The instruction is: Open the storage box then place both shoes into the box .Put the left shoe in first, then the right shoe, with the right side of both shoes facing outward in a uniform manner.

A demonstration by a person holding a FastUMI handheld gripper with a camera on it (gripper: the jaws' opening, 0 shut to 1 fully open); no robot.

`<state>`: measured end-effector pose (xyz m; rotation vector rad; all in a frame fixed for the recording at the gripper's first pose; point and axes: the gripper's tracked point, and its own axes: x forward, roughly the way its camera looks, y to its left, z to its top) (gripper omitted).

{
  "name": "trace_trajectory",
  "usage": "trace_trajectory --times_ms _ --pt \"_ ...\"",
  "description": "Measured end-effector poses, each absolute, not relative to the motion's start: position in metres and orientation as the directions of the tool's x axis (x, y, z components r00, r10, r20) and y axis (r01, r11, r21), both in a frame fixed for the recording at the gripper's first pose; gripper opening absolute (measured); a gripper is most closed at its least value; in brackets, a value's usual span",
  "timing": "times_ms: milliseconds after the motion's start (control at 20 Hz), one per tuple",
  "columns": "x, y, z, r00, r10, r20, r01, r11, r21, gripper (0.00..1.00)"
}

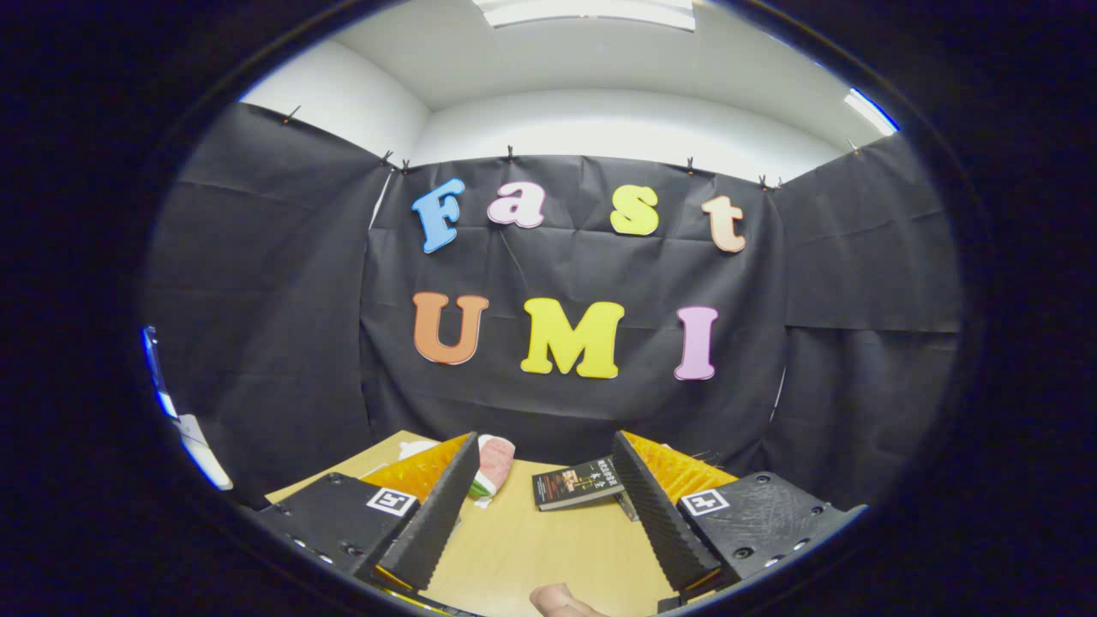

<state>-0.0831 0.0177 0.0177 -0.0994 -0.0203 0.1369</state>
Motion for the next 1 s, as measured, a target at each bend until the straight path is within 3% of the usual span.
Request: trace_trajectory --times_ms 200,1000 --pt "-0.091 0.009 0.039 0.988 0.122 0.089 -0.11 0.985 -0.136 0.95" --pt "-0.083 0.008 0.054 0.989 0.1 0.113 -0.091 0.993 -0.079 0.95"
